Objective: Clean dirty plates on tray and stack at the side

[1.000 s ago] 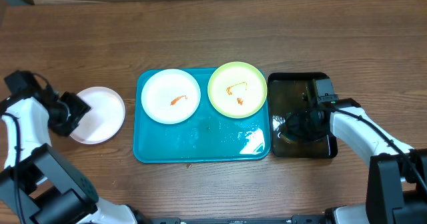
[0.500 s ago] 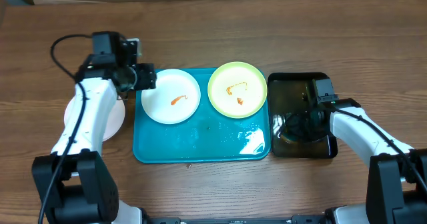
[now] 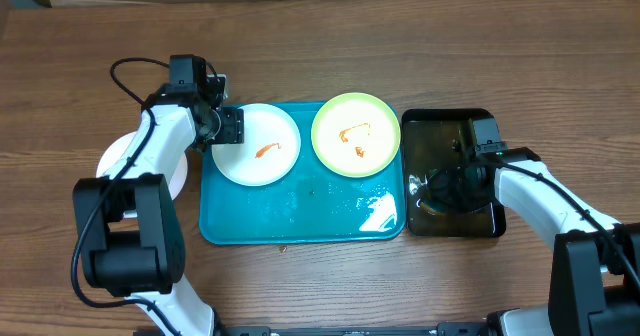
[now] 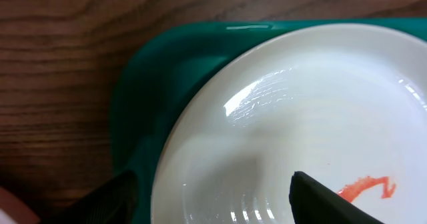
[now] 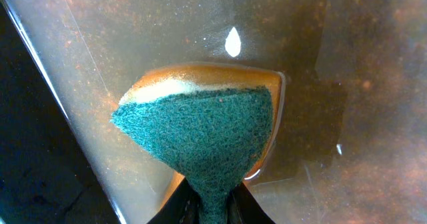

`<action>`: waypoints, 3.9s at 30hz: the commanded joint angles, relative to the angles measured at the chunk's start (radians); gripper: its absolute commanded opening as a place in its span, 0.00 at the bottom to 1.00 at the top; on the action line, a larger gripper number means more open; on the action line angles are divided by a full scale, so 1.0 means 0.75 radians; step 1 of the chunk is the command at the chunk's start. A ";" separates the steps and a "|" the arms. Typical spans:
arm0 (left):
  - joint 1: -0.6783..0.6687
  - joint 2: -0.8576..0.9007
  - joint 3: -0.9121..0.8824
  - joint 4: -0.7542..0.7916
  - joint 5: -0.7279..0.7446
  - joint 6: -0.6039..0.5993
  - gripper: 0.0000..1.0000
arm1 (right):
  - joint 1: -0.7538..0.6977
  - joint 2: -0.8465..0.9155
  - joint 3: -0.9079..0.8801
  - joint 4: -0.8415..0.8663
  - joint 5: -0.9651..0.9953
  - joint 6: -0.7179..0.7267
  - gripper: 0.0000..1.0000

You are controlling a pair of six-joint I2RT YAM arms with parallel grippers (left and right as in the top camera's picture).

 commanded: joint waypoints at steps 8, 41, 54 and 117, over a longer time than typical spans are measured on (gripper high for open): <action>0.006 0.103 0.018 -0.129 0.004 -0.001 0.27 | -0.001 0.017 -0.019 -0.024 0.014 -0.009 0.14; -0.077 0.103 0.018 -0.798 0.168 -0.111 0.04 | -0.001 0.023 0.009 -0.014 0.023 -0.043 0.04; -0.095 0.103 0.018 -0.809 0.133 -0.105 0.04 | 0.004 0.021 0.466 -0.487 -0.100 -0.087 0.04; -0.217 0.103 0.013 -0.779 0.143 -0.110 0.04 | 0.809 0.357 0.593 0.186 -0.017 0.040 0.09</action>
